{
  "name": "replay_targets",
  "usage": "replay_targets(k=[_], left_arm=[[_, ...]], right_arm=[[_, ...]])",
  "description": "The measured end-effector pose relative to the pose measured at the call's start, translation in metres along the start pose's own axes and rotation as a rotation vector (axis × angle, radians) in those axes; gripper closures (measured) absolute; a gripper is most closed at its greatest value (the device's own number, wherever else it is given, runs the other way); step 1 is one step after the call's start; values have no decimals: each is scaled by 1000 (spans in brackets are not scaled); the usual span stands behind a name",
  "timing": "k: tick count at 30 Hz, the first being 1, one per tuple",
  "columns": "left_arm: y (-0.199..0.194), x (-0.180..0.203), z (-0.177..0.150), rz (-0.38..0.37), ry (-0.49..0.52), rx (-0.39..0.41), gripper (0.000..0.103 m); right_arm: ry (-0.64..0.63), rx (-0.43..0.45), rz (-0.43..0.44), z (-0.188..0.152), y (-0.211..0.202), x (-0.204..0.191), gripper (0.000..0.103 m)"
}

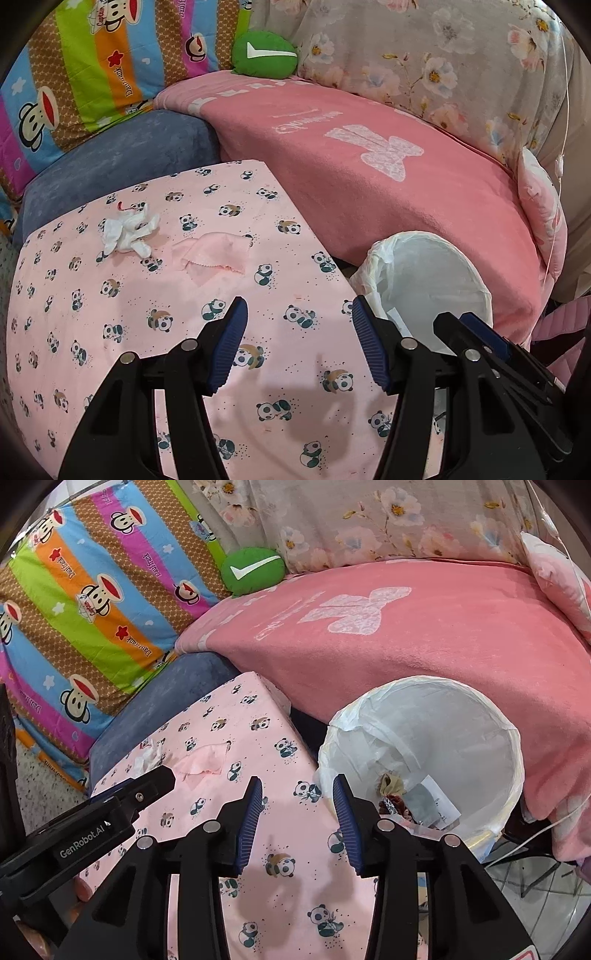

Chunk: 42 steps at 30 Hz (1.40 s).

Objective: Collect trash
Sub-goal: 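Move both open tools back over the white gloves and pink cloth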

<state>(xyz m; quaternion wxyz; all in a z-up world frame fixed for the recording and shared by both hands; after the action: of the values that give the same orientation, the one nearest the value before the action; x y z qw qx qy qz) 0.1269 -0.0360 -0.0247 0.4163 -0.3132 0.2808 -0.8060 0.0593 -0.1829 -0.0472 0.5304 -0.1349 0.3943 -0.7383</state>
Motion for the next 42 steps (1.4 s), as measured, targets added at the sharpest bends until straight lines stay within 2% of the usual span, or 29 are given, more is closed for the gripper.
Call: replay_targets(k=[10, 13, 22, 27, 35, 38, 42], left_arm=[[-11, -44, -9, 33, -68, 3, 47], [-13, -58, -12, 42, -91, 1, 46], [-19, -103, -19, 108, -149, 14, 33], [-21, -137, -19, 176, -175, 26, 27], [-9, -193, -2, 246, -236, 24, 25], [2, -212, 10, 258, -260, 18, 21], [20, -228, 29, 253, -273, 15, 20]], right_arm=[[-67, -20, 12, -12, 4, -37, 59], [-82, -25, 14, -15, 6, -49, 53], [-142, -49, 11, -23, 18, -84, 42], [-159, -71, 7, -27, 32, -100, 38], [-159, -141, 19, -22, 83, -131, 36], [-167, -151, 21, -16, 104, -143, 36], [-203, -168, 15, -6, 138, -167, 36]])
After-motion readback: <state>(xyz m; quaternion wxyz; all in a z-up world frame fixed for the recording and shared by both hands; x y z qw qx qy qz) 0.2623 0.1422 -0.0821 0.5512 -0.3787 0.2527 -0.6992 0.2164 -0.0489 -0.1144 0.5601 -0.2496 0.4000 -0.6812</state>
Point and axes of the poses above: each gripper's, at about its wrist camera, not at the fingertips, and y roughly the way its jaws point, x to its right, z to its top, the point moved 4 cm from there along y, roughly the way its jaws point, and after that the axes turned 9 degrees about -z, right-handed, at the moved point
